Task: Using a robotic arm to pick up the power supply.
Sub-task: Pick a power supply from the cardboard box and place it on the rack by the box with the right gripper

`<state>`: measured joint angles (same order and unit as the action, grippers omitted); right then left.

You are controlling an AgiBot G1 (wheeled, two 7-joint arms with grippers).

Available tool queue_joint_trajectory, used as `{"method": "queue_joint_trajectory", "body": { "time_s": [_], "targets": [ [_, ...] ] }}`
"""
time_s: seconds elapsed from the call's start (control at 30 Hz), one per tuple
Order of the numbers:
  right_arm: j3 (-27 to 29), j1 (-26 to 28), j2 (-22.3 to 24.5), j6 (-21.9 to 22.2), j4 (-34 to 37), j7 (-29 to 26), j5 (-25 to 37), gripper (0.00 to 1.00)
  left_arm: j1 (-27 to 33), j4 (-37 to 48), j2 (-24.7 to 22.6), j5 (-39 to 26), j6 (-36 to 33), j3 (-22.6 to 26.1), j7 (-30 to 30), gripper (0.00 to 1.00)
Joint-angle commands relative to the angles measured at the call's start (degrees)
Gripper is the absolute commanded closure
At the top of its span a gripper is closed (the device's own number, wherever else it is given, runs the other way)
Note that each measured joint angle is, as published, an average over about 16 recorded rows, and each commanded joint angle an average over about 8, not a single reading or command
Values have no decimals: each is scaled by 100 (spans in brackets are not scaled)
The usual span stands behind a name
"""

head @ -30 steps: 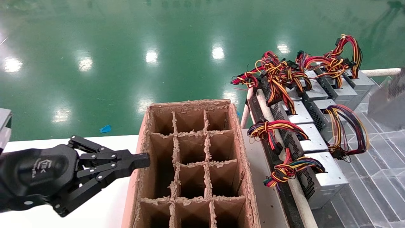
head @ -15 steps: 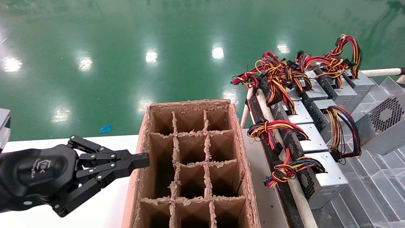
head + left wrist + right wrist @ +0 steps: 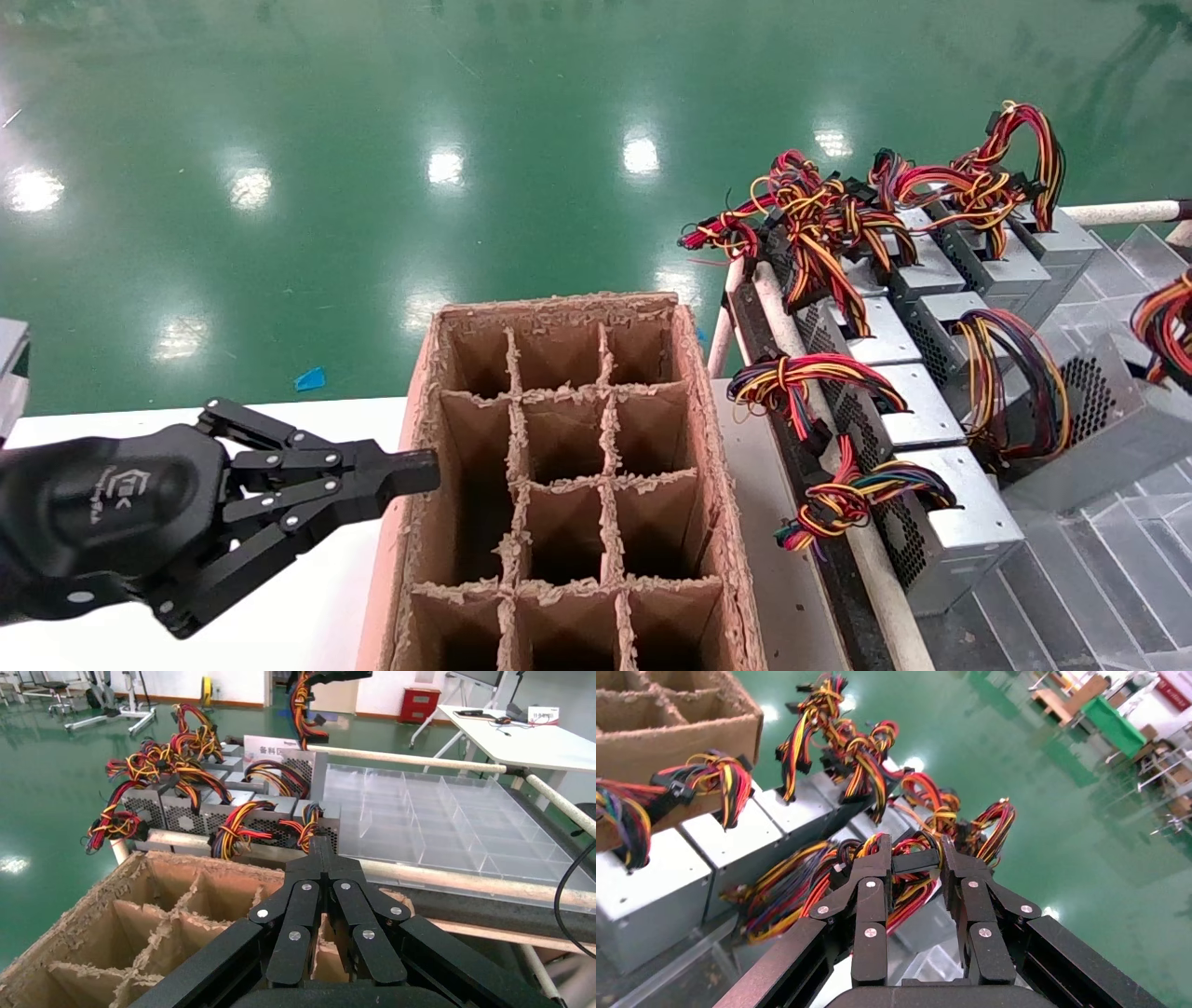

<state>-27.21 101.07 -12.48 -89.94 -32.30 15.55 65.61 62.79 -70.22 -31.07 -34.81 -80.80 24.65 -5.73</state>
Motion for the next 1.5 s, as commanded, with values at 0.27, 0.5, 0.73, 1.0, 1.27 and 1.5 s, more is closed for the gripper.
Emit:
{"method": "queue_joint_trajectory", "body": {
  "time_s": [0.27,0.5,0.73,1.0,1.27,1.5],
  "targets": [
    [-85,-42,87,116,184,132,-62,100,0,0,0,0,0,0,0,100],
    [-70,-81,-206,206,761,586,-140,100,0,0,0,0,0,0,0,100],
    [-23,-95,-504,191,1284,1092,-258,100,0,0,0,0,0,0,0,100],
    [-46,-107,-745,43,1647,1392,-305,100,0,0,0,0,0,0,0,100],
    [-143,-218,-935,-7,1861,1474,-315,86,0,0,0,0,0,0,0,100],
    [-205,-172,-996,-2,1898,1492,-315,2,0,0,0,0,0,0,0,100]
  ]
}}
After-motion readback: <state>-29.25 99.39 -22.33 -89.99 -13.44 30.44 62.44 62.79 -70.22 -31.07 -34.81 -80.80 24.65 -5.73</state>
